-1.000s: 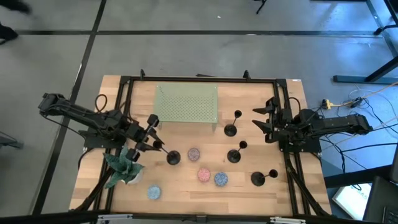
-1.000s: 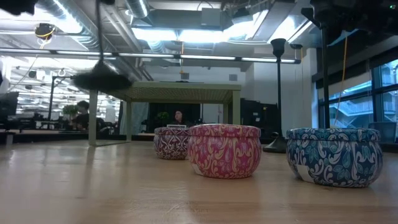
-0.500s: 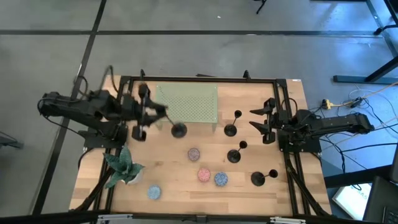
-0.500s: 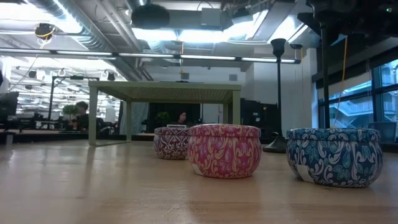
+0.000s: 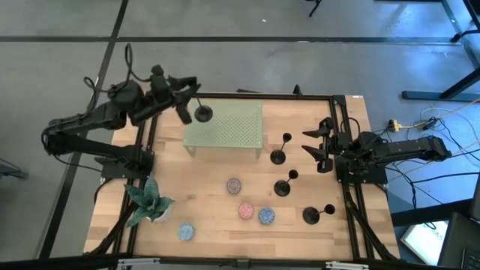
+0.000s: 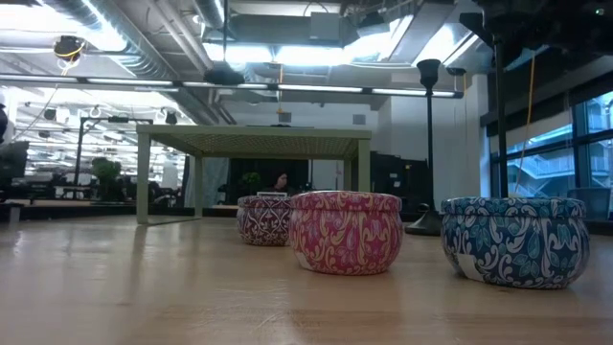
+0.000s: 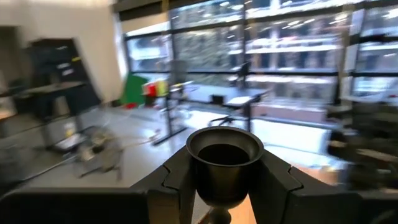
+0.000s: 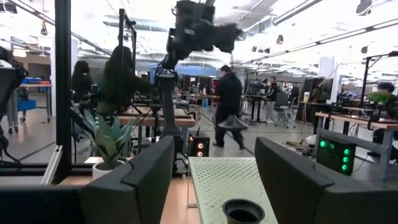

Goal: Pick & Place candle stick holders
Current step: Put the black candle holder on the shelf

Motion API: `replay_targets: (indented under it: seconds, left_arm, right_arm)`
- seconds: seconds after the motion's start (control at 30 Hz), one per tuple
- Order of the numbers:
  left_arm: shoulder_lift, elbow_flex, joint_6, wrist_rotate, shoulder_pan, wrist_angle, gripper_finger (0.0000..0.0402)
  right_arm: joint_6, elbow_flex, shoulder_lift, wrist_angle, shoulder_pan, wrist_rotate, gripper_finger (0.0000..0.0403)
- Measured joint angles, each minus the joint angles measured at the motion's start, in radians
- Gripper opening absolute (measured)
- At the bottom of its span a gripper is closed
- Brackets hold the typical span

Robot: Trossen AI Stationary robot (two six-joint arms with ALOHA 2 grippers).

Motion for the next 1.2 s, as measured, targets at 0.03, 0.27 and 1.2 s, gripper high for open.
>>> replay_targets:
  seconds: [0.03, 0.27, 1.2]
  left_arm:
    - [0.010, 0.000, -0.001, 0.000, 0.030, -0.001, 0.0111]
    - [0.088, 0.000, -0.092, 0.126, 0.207, -0.031, 0.0110]
    - [-0.069, -0.121, -0.033, 0.250, 0.287, -0.094, 0.0109]
  right_arm:
    - [0.000, 0.000, 0.000, 0.007, 0.000, 0.000, 0.0229]
    - [0.000, 0.000, 0.000, 0.020, 0.000, 0.000, 0.0229]
    - [0.056, 0.000, 0.000, 0.010, 0.000, -0.004, 0.0229]
